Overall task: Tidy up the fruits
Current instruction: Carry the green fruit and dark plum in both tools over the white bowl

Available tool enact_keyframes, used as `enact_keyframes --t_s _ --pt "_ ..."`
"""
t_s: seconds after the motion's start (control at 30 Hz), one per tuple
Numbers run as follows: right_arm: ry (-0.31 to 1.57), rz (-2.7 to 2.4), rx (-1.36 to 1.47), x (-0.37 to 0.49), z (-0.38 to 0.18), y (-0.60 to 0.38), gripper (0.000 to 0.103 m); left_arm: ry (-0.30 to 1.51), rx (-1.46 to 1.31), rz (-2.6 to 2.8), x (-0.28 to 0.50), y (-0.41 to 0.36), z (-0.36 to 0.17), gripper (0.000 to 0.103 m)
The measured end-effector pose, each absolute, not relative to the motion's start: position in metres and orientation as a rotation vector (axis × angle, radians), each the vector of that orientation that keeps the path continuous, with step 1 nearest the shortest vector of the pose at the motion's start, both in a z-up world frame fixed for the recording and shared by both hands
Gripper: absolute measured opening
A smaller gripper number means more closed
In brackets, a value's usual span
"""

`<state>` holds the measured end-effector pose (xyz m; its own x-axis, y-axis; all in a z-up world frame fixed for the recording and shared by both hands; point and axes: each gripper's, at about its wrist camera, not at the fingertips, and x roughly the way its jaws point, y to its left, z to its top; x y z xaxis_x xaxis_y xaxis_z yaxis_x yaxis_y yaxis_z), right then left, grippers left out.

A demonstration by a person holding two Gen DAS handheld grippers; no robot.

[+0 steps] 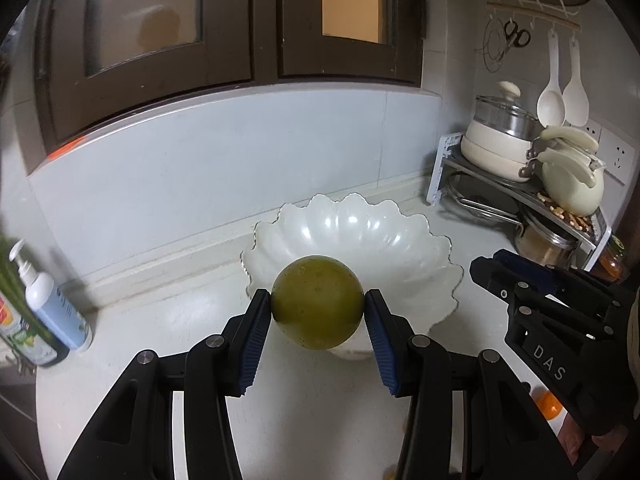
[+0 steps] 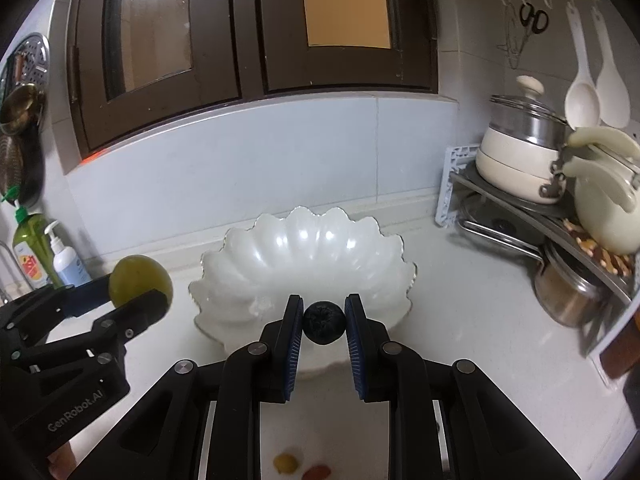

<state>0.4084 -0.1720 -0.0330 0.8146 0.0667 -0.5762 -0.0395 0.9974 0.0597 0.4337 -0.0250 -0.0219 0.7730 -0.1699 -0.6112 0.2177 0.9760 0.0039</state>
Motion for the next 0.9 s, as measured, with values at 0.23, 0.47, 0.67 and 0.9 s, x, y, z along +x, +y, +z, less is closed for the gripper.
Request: enact_keyframes --t_s 0.23,0.47,0.67,0.9 --pt "0.657 0.061 0.022 0.45 -0.037 -0.176 0.023 0.708 0.091 -0.215 0.479 -0.031 -0.025 0.048" --pt "0.745 0.078 0.013 0.495 -0.046 -0.183 0.023 0.756 0.112 -0.21 0.515 -0.044 -0.032 0.048" --pt "0.829 0.09 -0.006 0.531 -0.061 -0.184 0.023 0.83 0.093 -0.215 0.542 -0.049 -0.047 0.048" --pt "0.89 0.077 -0.055 0.559 -0.076 -0.188 0.023 0.907 0.107 -0.214 0.571 -0.055 -0.065 0.048"
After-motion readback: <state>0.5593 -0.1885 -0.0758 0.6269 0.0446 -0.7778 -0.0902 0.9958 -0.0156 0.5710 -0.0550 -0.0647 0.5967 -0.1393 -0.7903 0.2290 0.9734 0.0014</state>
